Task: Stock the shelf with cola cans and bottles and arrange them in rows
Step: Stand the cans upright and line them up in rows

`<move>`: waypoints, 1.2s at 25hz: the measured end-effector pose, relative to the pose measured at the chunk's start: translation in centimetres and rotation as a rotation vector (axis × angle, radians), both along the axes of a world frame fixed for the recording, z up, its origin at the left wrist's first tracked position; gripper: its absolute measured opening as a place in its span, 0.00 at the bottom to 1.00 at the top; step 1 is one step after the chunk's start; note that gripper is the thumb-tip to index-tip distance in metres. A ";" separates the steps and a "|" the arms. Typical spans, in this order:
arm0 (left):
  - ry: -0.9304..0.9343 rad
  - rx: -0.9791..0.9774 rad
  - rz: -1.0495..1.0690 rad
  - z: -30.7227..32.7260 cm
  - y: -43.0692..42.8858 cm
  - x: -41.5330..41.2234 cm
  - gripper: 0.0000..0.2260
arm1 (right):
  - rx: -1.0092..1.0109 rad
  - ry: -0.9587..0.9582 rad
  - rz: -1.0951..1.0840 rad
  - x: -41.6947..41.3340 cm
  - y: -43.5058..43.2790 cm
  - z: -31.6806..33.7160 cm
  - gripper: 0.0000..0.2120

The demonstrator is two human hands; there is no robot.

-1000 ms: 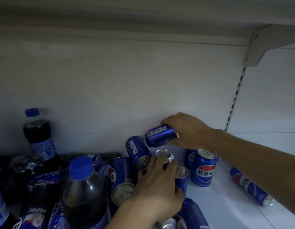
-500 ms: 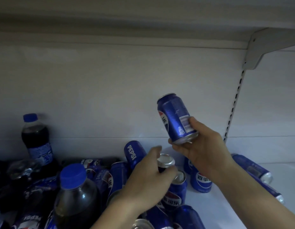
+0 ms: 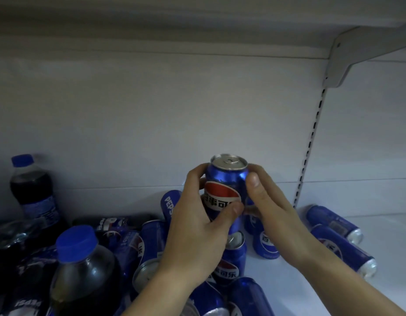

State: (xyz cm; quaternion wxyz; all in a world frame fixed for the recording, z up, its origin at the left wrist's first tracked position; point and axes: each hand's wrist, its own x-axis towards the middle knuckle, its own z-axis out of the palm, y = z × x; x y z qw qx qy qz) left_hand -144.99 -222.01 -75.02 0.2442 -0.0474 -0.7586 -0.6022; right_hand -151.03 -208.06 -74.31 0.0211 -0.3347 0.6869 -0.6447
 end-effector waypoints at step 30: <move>-0.369 -0.872 -0.255 -3.1 -2.1 -0.9 0.31 | 1.068 0.507 -0.281 -13.0 -0.9 -2.7 0.28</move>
